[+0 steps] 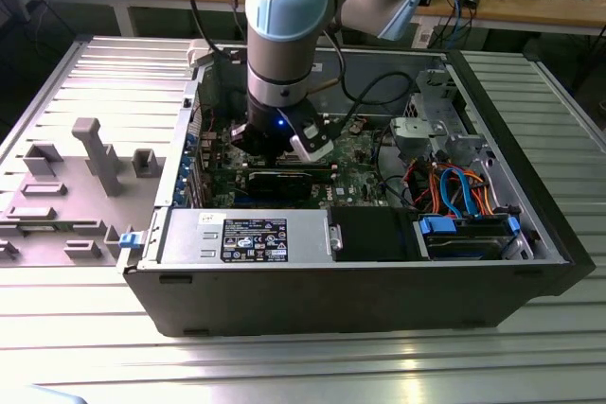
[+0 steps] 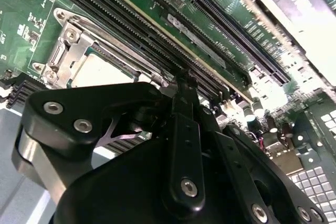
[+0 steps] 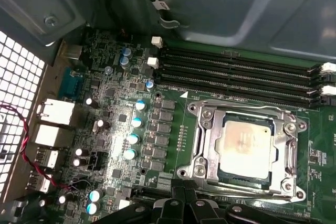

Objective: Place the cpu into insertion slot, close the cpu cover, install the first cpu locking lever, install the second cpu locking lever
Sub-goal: 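Install the second cpu locking lever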

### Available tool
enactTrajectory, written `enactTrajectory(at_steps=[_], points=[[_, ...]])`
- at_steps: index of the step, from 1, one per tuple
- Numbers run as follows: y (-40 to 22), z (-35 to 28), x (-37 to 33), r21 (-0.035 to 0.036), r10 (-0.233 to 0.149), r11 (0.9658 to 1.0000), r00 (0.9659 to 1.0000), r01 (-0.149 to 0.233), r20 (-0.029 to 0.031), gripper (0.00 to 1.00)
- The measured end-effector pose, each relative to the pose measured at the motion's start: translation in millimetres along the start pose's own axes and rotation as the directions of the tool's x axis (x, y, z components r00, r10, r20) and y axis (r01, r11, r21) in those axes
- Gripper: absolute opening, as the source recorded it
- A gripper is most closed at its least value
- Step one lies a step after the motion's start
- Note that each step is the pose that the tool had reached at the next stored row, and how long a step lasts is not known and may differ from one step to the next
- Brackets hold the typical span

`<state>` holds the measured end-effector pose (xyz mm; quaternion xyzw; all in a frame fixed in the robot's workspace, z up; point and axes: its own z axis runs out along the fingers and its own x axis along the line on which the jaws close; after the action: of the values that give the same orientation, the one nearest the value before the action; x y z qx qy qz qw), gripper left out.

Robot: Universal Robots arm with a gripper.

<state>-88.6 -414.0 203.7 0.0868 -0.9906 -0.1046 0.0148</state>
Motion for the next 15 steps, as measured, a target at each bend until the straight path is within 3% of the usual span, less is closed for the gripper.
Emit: enactTrajectory(at_steps=[8, 13, 15], points=[[0.7, 5.5, -0.4, -0.0206, -0.001, 0.9998, 1.0, 0.001, 0.0032, 0.11], [0.6, 11.0, -0.6, -0.0274, -0.001, 0.9996, 1.0, 0.001, 0.0045, 0.11], [1.5, 8.5, -0.6, -0.0275, -0.002, 0.9996, 1.0, 0.002, 0.0086, 0.11]])
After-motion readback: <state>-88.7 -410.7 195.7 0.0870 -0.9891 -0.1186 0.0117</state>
